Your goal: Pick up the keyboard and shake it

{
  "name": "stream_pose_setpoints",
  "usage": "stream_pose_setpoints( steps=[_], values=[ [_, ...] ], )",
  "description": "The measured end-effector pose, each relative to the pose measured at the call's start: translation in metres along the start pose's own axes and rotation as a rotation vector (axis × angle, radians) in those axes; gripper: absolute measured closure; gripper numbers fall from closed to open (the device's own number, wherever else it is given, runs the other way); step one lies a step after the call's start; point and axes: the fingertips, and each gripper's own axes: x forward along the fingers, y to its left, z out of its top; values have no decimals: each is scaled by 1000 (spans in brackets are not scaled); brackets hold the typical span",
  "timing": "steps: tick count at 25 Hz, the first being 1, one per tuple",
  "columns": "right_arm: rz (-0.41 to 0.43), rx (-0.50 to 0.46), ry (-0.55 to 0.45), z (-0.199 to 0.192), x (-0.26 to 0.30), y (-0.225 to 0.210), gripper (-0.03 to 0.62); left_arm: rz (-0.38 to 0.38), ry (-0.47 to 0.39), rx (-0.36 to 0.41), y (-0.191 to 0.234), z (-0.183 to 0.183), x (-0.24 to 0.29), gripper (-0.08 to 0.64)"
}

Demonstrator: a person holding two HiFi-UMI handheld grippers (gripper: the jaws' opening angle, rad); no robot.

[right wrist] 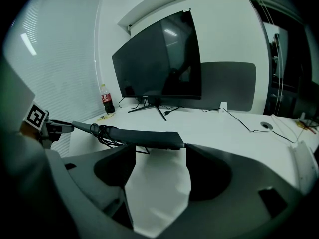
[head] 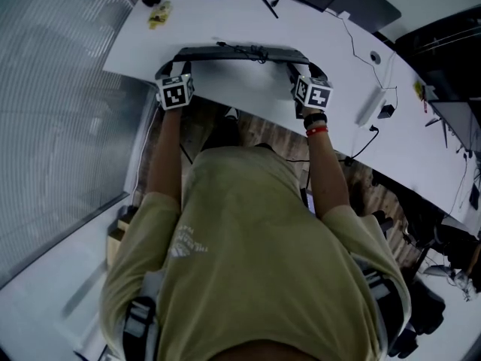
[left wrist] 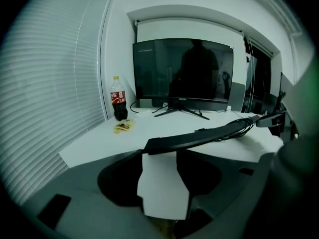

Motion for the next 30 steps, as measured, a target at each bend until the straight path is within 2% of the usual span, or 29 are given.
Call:
stream_pose_setpoints(
  steps=[17, 25, 30],
  values=[
    [-9, 12, 92, -53, -1, 3, 262, 5, 75, -5, -3, -54, 5, 336],
    [-15, 11, 143, -65, -2, 7, 262, -11, 124, -11, -4, -73, 7, 341],
    [-24, 12, 187, -77, 1, 7, 262, -8, 129, 14, -1, -78, 8, 345]
  ],
)
